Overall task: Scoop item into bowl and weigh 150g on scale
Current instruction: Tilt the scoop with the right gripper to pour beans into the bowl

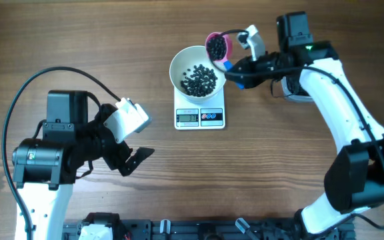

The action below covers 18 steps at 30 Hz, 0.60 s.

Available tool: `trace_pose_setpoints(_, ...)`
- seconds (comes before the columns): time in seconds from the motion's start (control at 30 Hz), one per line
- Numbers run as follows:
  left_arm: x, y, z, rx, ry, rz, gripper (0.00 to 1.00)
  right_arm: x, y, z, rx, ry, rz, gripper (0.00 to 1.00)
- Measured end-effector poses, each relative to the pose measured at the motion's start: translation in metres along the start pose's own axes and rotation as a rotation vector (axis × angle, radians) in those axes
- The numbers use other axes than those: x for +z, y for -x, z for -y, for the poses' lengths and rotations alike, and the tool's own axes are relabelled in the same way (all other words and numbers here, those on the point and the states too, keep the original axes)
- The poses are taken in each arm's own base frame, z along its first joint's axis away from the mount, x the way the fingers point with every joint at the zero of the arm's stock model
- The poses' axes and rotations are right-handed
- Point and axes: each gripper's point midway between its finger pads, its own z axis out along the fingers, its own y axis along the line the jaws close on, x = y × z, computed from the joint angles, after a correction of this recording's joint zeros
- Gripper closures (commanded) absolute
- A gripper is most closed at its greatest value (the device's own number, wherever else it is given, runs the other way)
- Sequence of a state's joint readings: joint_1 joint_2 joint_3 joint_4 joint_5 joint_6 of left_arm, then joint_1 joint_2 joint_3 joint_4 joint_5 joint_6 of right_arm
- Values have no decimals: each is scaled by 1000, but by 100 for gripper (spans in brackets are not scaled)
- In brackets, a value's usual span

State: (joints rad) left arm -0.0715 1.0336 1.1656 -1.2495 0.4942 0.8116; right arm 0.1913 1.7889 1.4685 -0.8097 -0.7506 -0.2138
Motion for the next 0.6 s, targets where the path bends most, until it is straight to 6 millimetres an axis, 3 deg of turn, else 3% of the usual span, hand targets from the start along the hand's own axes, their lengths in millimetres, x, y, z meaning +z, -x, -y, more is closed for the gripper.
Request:
trace_pose_setpoints(0.27,0,0,0,0,0,0,0,25,-15,1,-112,-197,-122,96)
trace_pose_setpoints(0.6,0,0,0,0,0,0,0,29,-21,9,-190,-322,-178,96)
